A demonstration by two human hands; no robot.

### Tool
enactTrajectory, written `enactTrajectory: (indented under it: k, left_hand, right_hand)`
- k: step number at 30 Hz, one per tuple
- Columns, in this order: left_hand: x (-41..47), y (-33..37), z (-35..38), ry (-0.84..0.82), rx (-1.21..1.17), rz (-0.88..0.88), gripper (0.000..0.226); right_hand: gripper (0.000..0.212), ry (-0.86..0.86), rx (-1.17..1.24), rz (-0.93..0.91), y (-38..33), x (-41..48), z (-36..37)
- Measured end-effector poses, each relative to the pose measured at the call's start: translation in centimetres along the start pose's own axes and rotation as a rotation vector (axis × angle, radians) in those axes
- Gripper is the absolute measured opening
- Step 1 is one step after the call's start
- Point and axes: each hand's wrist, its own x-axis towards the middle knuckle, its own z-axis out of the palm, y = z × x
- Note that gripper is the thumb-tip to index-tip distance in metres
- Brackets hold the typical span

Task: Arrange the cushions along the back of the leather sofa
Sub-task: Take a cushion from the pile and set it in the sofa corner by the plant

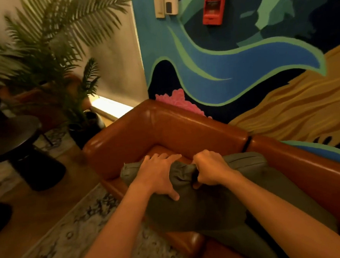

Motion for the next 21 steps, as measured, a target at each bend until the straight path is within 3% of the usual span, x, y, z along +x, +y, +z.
enactTrajectory:
  k: [3,8,12,16,19,21]
  left_hand:
    - [-0.3,-2.3,1.3,-0.099,-0.008,-0.076,0.136]
    - [1.0,-7.1,5.1,-0.136,-0.108,-0.239,0.087]
    - [3.5,-11.6,7.6,-0.158,-0.159,-0.314,0.073]
    - [7.6,-16.1,9.5,-0.160,-0.182,-0.382,0.078]
    - [10.0,-19.8,9.6,-0.190,-0.201,-0.417,0.070]
    - [11.6,-22.6,9.3,-0.196,-0.245,-0.452,0.071]
  right_hand:
    - [0.044,-0.057,-0.064,-0.101,-2.4,2.8,1.1]
    - [0.046,-0.149,-0.156,-0.243,-5.6,9.0,2.9]
    - [0.056,-0.262,-0.243,-0.359,-7.3,15.6,3.7]
    - [0.095,-0.347,-0.298,-0.407,-6.7,24.5,2.8]
    - [0.138,-0.349,-0.306,-0.298,-4.7,30.3,2.4]
    - [0.154,-0.330,-0.207,-0.212,-3.0,34.0,2.2]
